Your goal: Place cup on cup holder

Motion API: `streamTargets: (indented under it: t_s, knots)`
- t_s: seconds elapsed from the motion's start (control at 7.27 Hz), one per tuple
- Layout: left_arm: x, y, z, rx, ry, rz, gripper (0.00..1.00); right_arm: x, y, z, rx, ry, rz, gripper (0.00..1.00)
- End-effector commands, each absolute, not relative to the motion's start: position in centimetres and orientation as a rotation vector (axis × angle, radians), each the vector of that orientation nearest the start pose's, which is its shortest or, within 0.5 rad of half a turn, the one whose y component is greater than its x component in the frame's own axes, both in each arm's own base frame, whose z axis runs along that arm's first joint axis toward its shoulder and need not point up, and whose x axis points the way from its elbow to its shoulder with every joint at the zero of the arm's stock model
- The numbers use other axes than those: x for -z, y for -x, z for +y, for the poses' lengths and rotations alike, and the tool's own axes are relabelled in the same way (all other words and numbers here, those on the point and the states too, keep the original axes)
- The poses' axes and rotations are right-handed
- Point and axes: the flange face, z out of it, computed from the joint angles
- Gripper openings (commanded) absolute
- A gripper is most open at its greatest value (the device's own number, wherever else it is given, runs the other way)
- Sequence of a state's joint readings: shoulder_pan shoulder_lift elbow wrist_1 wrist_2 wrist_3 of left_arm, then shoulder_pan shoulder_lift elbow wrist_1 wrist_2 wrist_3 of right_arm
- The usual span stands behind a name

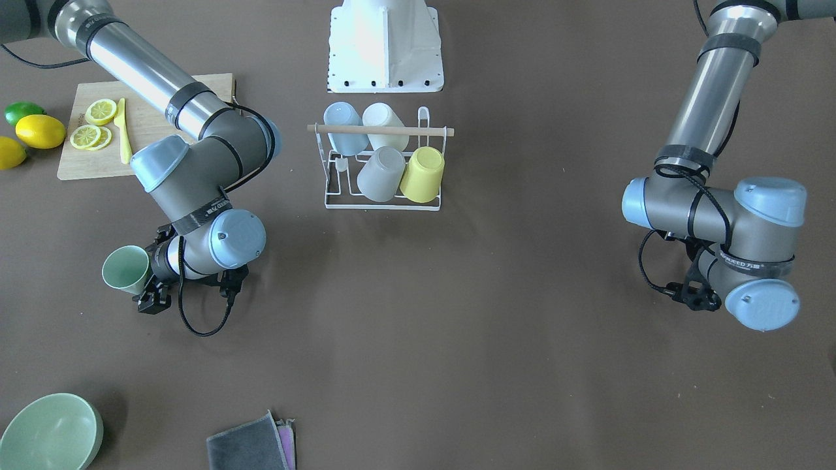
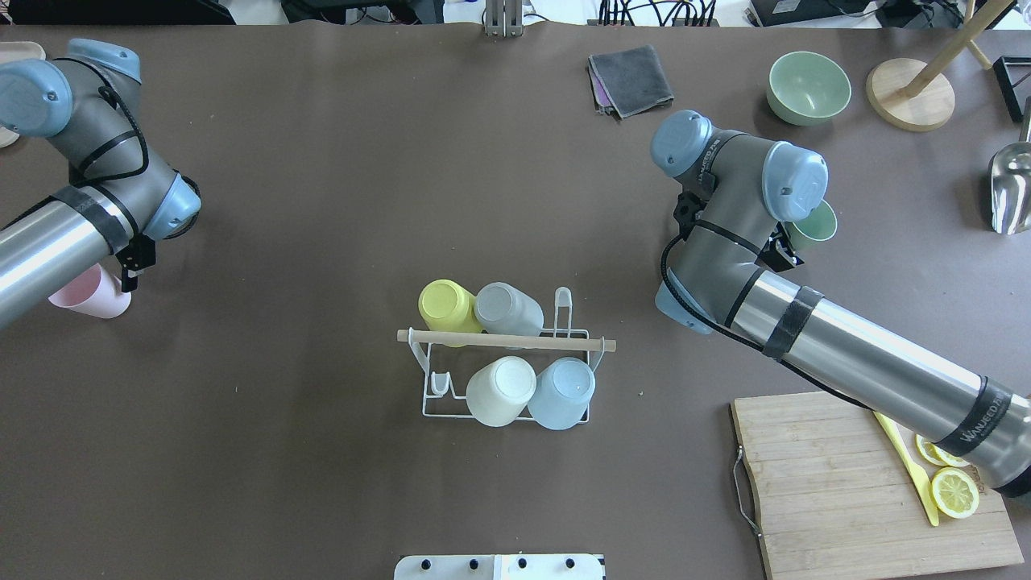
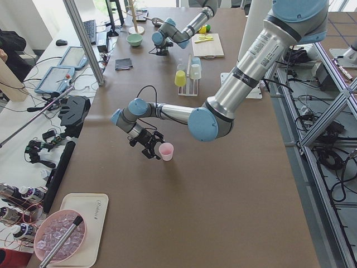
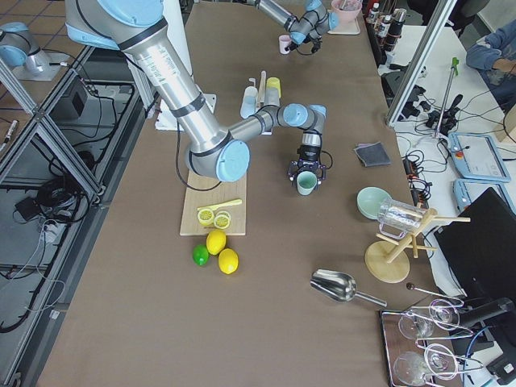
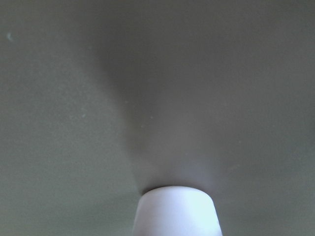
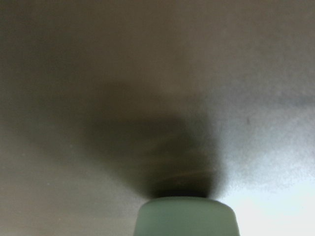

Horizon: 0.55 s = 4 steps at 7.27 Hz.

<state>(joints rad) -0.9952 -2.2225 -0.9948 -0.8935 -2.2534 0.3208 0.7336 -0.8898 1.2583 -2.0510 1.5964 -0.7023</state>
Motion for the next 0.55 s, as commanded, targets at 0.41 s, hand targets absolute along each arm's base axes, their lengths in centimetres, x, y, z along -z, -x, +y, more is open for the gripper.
streamTargets:
  t_s: [0.41]
  knots:
    - [-61.2,-32.6,-60.4,-0.652,0.711,0.571,0.97,-47.0,43.6,-58.0,1.532,0.13,-0.023,1.0]
